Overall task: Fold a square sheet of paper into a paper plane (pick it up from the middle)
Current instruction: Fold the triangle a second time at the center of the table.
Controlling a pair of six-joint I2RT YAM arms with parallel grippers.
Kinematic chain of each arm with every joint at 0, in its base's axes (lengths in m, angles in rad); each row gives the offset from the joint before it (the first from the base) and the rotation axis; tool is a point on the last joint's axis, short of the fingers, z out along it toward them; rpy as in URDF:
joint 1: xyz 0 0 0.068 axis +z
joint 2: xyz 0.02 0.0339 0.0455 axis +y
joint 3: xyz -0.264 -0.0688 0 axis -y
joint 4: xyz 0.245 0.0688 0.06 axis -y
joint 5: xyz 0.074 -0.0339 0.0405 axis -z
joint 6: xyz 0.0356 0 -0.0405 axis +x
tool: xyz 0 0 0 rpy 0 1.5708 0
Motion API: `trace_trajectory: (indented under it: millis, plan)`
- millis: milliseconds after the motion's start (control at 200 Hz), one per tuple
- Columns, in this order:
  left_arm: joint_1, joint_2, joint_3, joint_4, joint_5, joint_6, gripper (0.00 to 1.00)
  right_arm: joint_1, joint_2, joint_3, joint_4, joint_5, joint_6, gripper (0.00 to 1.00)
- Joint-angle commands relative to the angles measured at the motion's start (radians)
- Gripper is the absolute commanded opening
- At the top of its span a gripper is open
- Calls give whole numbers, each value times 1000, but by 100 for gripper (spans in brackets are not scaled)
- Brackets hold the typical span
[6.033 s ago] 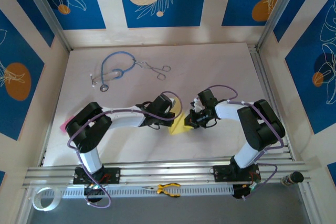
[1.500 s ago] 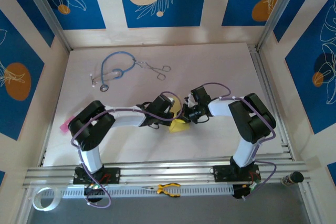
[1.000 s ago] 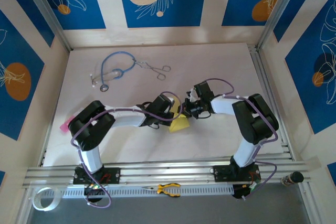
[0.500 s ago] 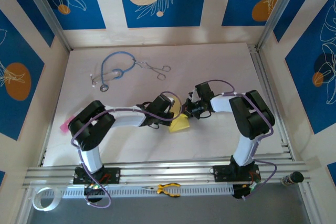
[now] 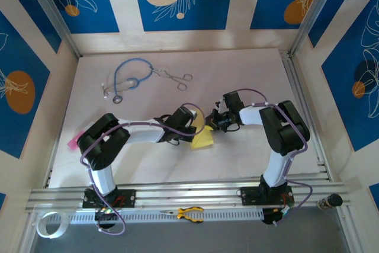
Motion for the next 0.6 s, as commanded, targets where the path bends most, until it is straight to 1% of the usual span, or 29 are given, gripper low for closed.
trace_trajectory:
  millis: [0,115,185,285,445,595]
  plan:
    - [19,29,-8,-77,0,17,1,-8,-2,-36,-35,96,-26,0]
    - [20,22,-14,-74,-12,12,1,-12,-44,-35,-17,121,-66,0]
    - [20,18,-15,-74,-11,12,1,-9,-83,-36,18,83,-89,0]
    - [20,14,-13,-78,-11,18,1,6,-131,-12,10,7,-119,0]
    - [20,14,-9,-84,-8,20,1,63,-154,-6,-16,-34,-114,1]
    - [20,14,-11,-80,-4,18,1,93,-138,-33,-31,7,-102,0]
